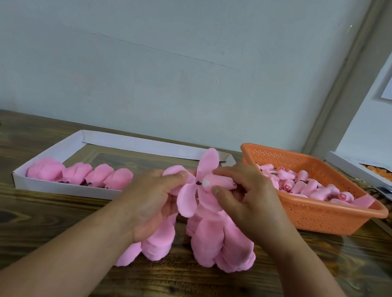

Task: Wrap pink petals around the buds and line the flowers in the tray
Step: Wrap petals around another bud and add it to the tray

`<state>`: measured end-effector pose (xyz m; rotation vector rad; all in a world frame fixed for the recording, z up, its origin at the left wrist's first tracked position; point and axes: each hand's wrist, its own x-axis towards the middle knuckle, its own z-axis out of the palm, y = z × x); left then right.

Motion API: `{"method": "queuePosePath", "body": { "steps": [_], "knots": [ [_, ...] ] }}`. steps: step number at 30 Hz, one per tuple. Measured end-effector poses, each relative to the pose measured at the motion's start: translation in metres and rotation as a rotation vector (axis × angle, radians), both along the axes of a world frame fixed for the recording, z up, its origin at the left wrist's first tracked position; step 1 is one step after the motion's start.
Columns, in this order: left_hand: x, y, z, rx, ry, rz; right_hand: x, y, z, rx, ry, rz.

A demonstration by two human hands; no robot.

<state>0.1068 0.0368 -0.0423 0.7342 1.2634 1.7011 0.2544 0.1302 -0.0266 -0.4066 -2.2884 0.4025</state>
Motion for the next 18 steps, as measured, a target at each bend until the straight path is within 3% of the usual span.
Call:
{"method": "queuePosePath", "body": {
  "steps": [8, 13, 18],
  "knots": [
    [0.0005, 0.0003, -0.0028, 0.039, 0.097, -0.027, -0.002, 0.0001, -0.0046, -0.036, 0.051, -0.048],
    [0.0026, 0.0006, -0.0031, 0.094, 0.154, -0.07, -0.0018, -0.0024, -0.0014, 0.107, 0.014, -0.002],
    [0.0013, 0.0049, -0.0064, 0.074, 0.052, -0.005, -0.0027, -0.0055, -0.0025, 0.189, 0.037, 0.079]
  ]
}}
